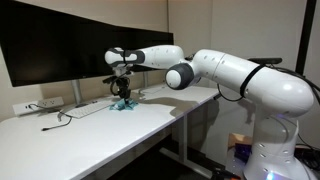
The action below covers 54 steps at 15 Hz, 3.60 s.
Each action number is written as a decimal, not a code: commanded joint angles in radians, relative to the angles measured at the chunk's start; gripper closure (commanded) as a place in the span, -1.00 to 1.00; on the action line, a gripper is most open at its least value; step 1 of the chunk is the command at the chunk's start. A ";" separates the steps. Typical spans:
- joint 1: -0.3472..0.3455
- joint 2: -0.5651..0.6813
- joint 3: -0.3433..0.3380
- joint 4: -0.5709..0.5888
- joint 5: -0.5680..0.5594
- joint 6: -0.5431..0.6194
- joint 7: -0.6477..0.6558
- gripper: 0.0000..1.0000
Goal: Use the blue towel to wipe the desk
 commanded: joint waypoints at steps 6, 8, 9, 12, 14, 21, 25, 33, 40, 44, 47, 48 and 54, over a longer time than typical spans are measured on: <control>-0.190 -0.012 -0.014 -0.034 0.021 -0.061 -0.128 0.86; -0.236 -0.009 -0.016 -0.034 0.028 -0.062 -0.139 0.86; -0.259 -0.013 -0.020 -0.033 0.029 -0.065 -0.151 0.86; -0.341 -0.017 -0.039 -0.030 0.022 -0.069 -0.213 0.86; -0.399 -0.024 -0.064 -0.029 0.006 -0.079 -0.288 0.86; -0.554 -0.031 -0.132 -0.033 -0.015 -0.080 -0.471 0.86; -0.576 -0.036 -0.146 -0.030 -0.021 -0.075 -0.485 0.86; -0.547 -0.038 -0.146 -0.029 -0.022 -0.048 -0.478 0.87; -0.518 -0.002 -0.157 -0.024 -0.049 -0.002 -0.481 0.86; -0.526 0.001 -0.152 -0.016 -0.032 0.105 -0.459 0.86; -0.551 -0.006 -0.149 -0.028 -0.023 0.144 -0.429 0.86; -0.561 -0.006 -0.150 -0.032 -0.021 0.147 -0.418 0.86; -0.639 0.010 -0.158 -0.041 -0.026 0.152 -0.351 0.86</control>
